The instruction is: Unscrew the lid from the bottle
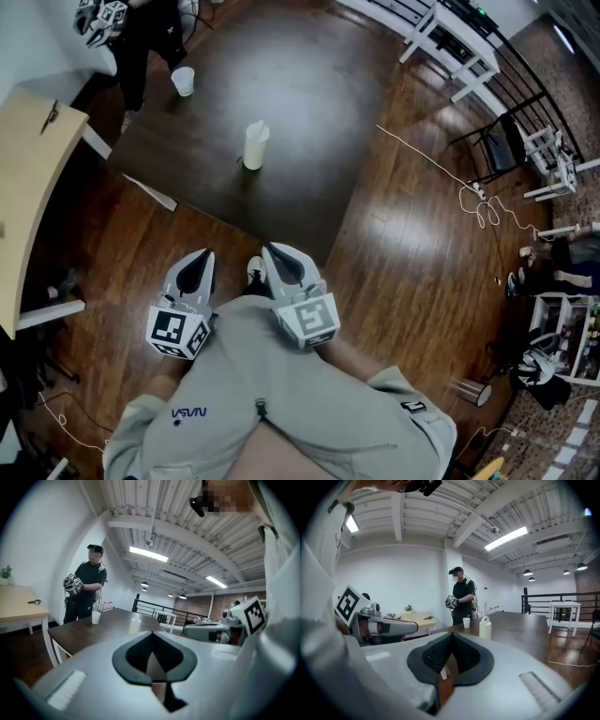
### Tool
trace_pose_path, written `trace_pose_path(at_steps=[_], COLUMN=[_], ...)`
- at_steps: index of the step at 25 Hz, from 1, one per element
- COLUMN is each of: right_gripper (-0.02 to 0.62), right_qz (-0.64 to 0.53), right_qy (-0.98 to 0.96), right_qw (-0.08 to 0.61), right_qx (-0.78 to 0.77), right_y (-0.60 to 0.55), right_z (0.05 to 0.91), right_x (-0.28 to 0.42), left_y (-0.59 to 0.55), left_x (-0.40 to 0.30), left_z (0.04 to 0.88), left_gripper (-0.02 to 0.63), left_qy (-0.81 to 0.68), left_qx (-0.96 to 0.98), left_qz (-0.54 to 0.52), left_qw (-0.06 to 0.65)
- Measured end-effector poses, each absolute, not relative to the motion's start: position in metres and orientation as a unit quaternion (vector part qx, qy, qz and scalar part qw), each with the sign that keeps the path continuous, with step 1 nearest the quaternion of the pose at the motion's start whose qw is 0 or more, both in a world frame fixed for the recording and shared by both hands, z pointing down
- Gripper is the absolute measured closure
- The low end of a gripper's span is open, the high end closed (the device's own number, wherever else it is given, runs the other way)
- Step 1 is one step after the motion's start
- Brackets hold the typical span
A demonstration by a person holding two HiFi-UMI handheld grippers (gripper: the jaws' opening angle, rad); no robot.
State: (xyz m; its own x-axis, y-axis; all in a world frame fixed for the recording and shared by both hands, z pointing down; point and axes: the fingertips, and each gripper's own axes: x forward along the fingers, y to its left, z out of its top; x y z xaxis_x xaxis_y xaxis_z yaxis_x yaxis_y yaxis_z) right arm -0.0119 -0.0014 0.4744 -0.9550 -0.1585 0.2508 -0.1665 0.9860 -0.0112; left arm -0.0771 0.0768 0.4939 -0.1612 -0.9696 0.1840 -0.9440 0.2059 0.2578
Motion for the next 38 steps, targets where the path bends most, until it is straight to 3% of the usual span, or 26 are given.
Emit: trace_pose_path(at_steps=[23,26,32,36,38], right_gripper=[0.594,0.548,0.354,0.276,0.248], right_qz=[0.019,0.025,0.05,0.07,0.077], right_qy=[-0.975,-0.967,-0.949,-0.938,-0.932], right_qw=[0.139,0.147,0.167,0.182,0.192], right_qx=[0.173,0.208,0.263,0.288,0.299], right_y=[-0.107,-0.109,-0.113,-0.132,-0.14], right_z=[0.483,0.494,0.531,0.567,0.586], right_x=[-0.125,-0.134,-0.161,-0.179,-0.186], left_y=[-0.038,-0.052,-0.08,-0.096,-0.102], left_x=[-0.23,-0.244,-0.271,-0.287,-0.29], left_z=[0.474,0.485,0.513,0.535,0.544], left_gripper=[0.601,0.601,0.601,0.597,0.54], left_qy=[-0.741,-0.707,-0.648,-0.632,-0.618], left_qx=[0.656,0.691,0.742,0.753,0.761], left_qz=[0.006,0.024,0.056,0.074,0.082], left_qw=[0.142,0.151,0.163,0.168,0.176])
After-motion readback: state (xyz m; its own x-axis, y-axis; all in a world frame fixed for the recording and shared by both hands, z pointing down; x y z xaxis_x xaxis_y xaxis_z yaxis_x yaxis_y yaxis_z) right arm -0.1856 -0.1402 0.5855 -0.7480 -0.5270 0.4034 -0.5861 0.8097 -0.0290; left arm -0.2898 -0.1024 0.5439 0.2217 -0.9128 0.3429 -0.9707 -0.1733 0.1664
